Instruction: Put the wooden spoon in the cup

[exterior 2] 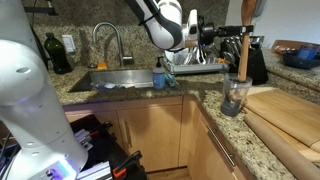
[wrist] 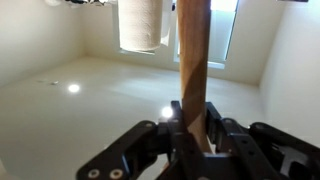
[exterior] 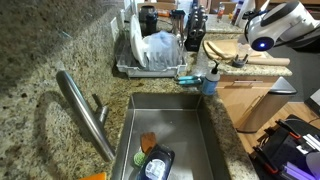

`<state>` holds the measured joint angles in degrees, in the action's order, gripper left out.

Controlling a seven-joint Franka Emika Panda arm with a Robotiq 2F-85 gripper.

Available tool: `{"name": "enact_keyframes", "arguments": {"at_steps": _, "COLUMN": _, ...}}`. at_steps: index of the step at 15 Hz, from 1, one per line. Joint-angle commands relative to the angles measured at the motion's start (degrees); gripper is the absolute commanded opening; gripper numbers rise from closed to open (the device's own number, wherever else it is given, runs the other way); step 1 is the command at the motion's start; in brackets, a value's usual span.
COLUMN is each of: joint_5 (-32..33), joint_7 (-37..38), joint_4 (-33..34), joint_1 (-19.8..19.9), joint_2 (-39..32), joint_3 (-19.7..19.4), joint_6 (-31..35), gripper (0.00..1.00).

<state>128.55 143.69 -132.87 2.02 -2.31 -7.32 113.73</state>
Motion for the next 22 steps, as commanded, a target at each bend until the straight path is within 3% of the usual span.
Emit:
{"name": "enact_keyframes", "arguments": {"at_steps": 1, "joint_5": 1.54, "joint_7": -0.97, "joint_4": 0.09, "joint_1": 2.11, "joint_2": 0.78, "joint_3": 0.48, "joint_6": 6.94, "gripper": 0.05}}
{"name": "enact_keyframes", "arguments": {"at_steps": 3, "joint_5": 0.89, "joint_7": -1.26, "joint_4": 0.26, "joint_1": 2.30, "joint_2": 0.65, "joint_3": 0.51, "joint_6": 7.98, "gripper": 0.05}}
{"name": "enact_keyframes", "arguments": {"at_steps": 4, "joint_5": 0.00, "joint_7": -0.16, "joint_4": 0.04, "joint_1": 1.78, "joint_2": 0.03, "joint_3": 1.07, "joint_6": 5.60, "gripper": 0.19}}
{"name": "enact_keyframes", "arguments": {"at_steps": 7, "joint_5": 0.00, "joint_7": -0.17, "joint_4": 0.04, "joint_1": 1.90, "joint_2": 0.03, "joint_3": 1.04, "joint_6": 6.03, "gripper": 0.19}}
{"name": "enact_keyframes", "arguments": {"at_steps": 8, "joint_5": 0.00, "joint_7": -0.17, "joint_4": 0.04, "joint_1": 1.90, "joint_2": 0.03, "joint_3": 1.04, "joint_6": 6.06, "gripper": 0.05}}
{"name": "enact_keyframes", "arguments": {"at_steps": 15, "joint_5": -4.97, "joint_7": 1.34, "joint_4": 1.68, "joint_1": 1.25, "joint_2": -8.80, "joint_3": 2.80, "joint_6": -3.37, "gripper": 0.05}}
{"name": "enact_keyframes", "arguments": {"at_steps": 16, "joint_5": -3.57, "joint_7": 0.88, "joint_4": 0.22, "joint_1": 1.95, "joint_2": -5.94, "joint_3": 2.77, "joint_6": -0.17, "gripper": 0.19}}
{"name": "enact_keyframes", "arguments": {"at_steps": 18, "joint_5": -4.24, "joint_7": 1.39, "joint_4": 0.56, "joint_1": 1.94, "joint_2": -8.17, "joint_3": 3.40, "joint_6": -2.44, "gripper": 0.19}}
{"name": "enact_keyframes", "arguments": {"at_steps": 19, "joint_5": -4.27, "joint_7": 1.45, "joint_4": 0.82, "joint_1": 1.95, "joint_2": -8.67, "joint_3": 3.51, "joint_6": -2.65, "gripper": 0.05}}
{"name": "enact_keyframes", "arguments": {"at_steps": 22, "joint_5": -4.82, "joint_7": 2.40, "joint_4": 2.02, "joint_1": 1.96, "joint_2": -10.33, "joint_3": 3.83, "joint_6": -2.85, "gripper": 0.05}}
